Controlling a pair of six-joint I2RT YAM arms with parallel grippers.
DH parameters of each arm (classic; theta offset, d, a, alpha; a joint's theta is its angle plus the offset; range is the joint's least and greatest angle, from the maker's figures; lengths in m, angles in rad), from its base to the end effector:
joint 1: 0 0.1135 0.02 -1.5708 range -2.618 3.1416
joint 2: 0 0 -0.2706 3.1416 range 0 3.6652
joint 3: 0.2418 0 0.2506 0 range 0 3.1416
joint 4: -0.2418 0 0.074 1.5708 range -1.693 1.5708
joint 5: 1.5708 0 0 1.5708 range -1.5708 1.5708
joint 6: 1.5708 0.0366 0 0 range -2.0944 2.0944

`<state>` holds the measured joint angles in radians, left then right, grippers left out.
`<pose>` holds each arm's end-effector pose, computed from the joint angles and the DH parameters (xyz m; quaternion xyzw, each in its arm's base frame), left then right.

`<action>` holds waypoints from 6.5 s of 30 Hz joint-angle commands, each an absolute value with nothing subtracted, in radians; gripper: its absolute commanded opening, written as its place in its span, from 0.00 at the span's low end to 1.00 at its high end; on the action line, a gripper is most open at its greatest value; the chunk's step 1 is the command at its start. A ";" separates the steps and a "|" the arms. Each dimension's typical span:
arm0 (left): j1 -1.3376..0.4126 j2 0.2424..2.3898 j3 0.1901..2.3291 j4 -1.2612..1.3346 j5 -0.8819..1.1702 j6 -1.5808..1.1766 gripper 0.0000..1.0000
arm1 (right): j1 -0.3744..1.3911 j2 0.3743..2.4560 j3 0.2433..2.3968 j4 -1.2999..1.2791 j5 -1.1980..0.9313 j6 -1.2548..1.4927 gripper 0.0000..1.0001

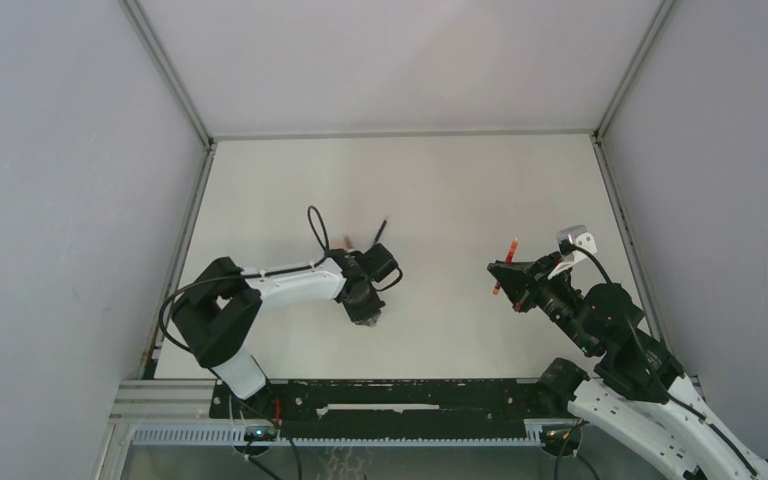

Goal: Insert the pens into the pen caps
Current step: Adjust the pen cap at the center of the board.

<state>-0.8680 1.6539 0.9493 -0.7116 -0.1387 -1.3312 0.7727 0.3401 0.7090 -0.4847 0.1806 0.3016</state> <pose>0.1872 -0.2132 0.1624 -0.2335 0.9668 -0.0373 0.0965 0.0615 0.0508 0.3348 -0.1153 0.7373 0.2810 0.6035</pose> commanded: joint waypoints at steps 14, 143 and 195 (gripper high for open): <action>-0.856 1.500 0.834 -0.528 -0.246 -0.877 0.04 | 0.764 0.363 0.709 -0.452 0.184 0.321 0.00; -0.749 1.749 0.932 -0.676 -0.313 -0.514 0.57 | 0.749 0.378 0.672 -0.421 0.141 0.322 0.00; -0.792 1.634 1.150 -0.772 -0.354 -0.574 0.58 | 0.744 0.354 0.671 -0.439 0.134 0.338 0.00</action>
<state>-0.7853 1.7157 1.1072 -0.7647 -0.3485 -0.5503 0.7521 0.3599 0.6662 -0.4683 0.1364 0.3199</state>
